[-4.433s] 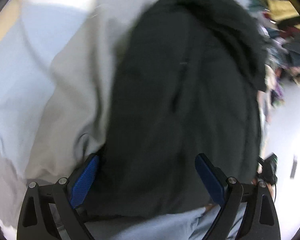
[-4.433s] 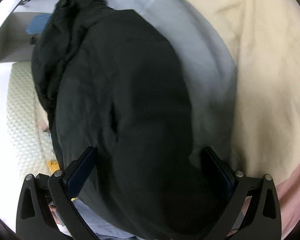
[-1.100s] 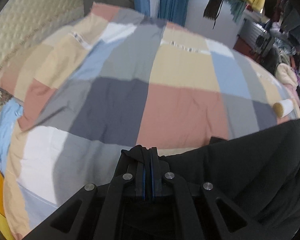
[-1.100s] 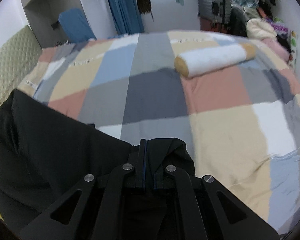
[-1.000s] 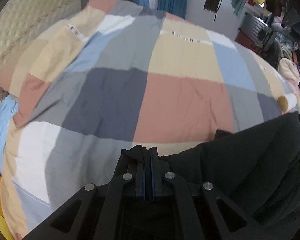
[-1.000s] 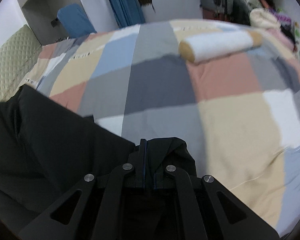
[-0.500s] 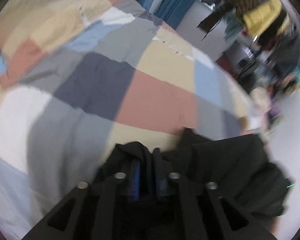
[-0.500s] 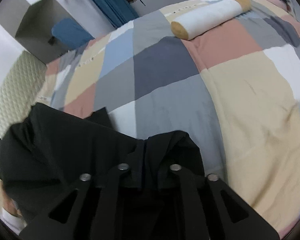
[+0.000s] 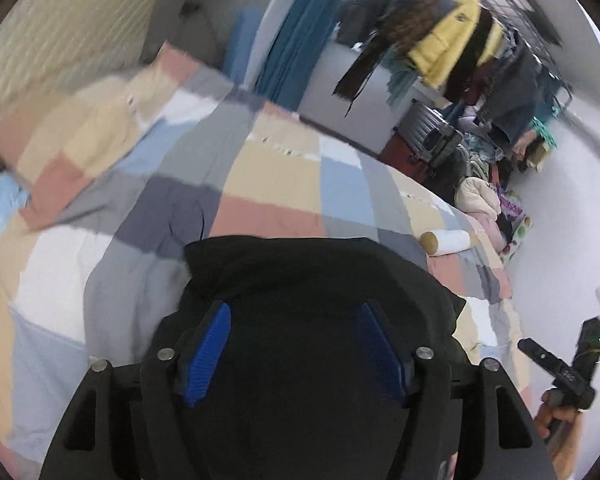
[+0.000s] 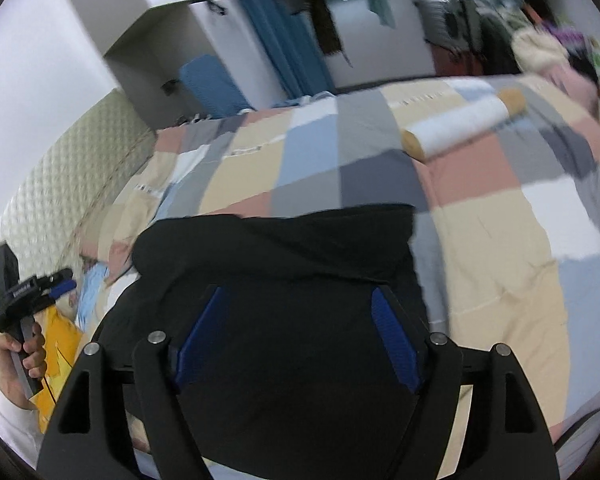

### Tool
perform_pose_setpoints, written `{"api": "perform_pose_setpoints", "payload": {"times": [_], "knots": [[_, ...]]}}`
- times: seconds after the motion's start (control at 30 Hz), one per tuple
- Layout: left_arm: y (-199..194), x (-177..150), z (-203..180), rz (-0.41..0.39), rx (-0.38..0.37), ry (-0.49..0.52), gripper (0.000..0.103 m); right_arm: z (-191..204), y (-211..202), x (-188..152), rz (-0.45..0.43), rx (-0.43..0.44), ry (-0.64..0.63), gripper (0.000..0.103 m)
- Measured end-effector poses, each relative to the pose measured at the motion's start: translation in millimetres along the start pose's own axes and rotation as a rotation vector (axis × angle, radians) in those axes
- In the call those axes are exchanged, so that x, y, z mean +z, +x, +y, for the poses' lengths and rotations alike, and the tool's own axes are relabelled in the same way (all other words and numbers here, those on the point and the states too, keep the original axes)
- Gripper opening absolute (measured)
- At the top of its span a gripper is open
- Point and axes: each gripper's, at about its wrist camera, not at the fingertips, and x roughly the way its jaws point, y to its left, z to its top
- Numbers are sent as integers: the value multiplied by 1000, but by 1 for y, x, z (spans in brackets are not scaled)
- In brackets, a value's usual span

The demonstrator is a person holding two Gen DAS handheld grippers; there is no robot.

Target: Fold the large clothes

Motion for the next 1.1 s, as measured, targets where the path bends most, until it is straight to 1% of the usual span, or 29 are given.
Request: {"api": "perform_pose_setpoints", "payload": {"times": [0.07, 0.17, 0.23, 0.3, 0.37, 0.43, 0.5, 0.57, 0.6, 0.73, 0.83, 1.0, 1.1], "knots": [[9, -4, -22, -6, 41, 59, 67, 21, 4, -2, -19, 2, -37, 79], [25, -10, -45, -26, 80, 109, 67, 45, 14, -6, -61, 17, -58, 80], [36, -20, -56, -27, 80, 158, 67, 50, 21, -13, -88, 22, -54, 80], [50, -29, -63, -48, 122, 226, 67, 53, 33, -23, -84, 19, -50, 80], [64, -36, -65, -59, 146, 269, 67, 54, 46, -33, -89, 20, -55, 80], [76, -43, -68, -82, 144, 300, 67, 55, 61, -36, -103, -4, -71, 80], [90, -47, -70, -94, 153, 308, 67, 55, 74, -36, -126, -22, -93, 81], [108, -51, -69, -68, 169, 318, 67, 54, 88, -35, -130, -39, -110, 81], [117, -53, -65, -63, 164, 308, 67, 53, 97, -34, -122, -49, -117, 81], [131, -57, -51, -65, 114, 267, 67, 50, 121, -28, -102, -35, -134, 82], [137, -56, -47, -61, 101, 254, 68, 51, 132, -30, -99, -36, -156, 85], [157, -56, -51, -53, 175, 298, 70, 53, 152, -34, -97, -67, -165, 89], [170, -49, -46, -45, 195, 279, 71, 53, 169, -31, -95, -85, -175, 90]]}}
